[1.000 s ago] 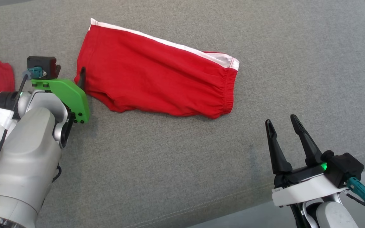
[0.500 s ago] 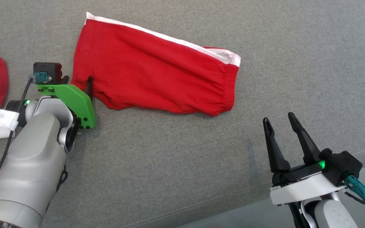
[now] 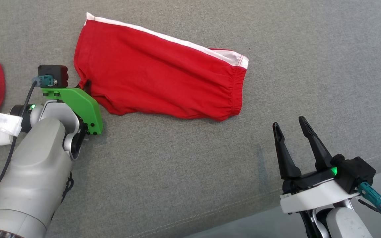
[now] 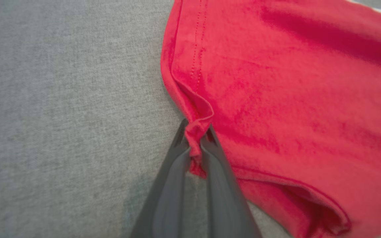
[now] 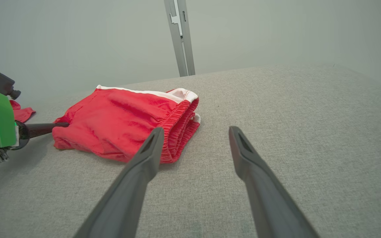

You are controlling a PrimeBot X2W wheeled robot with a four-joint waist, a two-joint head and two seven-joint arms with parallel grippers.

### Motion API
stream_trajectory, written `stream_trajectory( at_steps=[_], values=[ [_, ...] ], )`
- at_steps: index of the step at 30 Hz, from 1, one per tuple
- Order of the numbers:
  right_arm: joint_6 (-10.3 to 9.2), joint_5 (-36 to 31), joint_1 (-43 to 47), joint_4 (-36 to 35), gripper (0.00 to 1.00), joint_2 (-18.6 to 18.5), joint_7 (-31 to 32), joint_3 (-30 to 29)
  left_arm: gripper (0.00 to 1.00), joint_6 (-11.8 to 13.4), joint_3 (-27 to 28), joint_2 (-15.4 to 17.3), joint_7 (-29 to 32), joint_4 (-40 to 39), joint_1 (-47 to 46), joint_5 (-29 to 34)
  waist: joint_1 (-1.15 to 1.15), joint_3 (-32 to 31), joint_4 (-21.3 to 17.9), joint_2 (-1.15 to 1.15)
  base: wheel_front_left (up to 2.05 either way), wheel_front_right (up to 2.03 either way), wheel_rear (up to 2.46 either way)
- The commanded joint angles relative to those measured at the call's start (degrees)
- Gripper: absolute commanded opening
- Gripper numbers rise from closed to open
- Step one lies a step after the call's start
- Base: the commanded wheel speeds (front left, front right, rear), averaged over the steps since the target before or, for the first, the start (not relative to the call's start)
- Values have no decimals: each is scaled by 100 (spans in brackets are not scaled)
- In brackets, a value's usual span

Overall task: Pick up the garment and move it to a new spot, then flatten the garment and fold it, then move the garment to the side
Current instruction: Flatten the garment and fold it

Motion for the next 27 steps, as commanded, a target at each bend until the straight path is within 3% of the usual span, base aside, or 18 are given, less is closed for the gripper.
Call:
stream_trajectory(
  at_steps=[1, 18, 27],
  values=[
    [-2, -54, -69, 28, 100, -2, -32, 8, 0, 82, -7, 52, 19, 115, 224, -6, 0, -38, 4, 0, 0, 0, 0],
    [-2, -102, 167, 57, 100, -2, 115, -43, 0, 322, 172, -54, -483, -294, 1229, -333, 0, -829, 356, 0, 0, 0, 0],
    [-2, -105, 317, -4, 100, -2, 240, -49, 0, 668, 231, -37, -636, -886, 1944, -480, 0, -1150, 459, 0, 0, 0, 0]
  ],
)
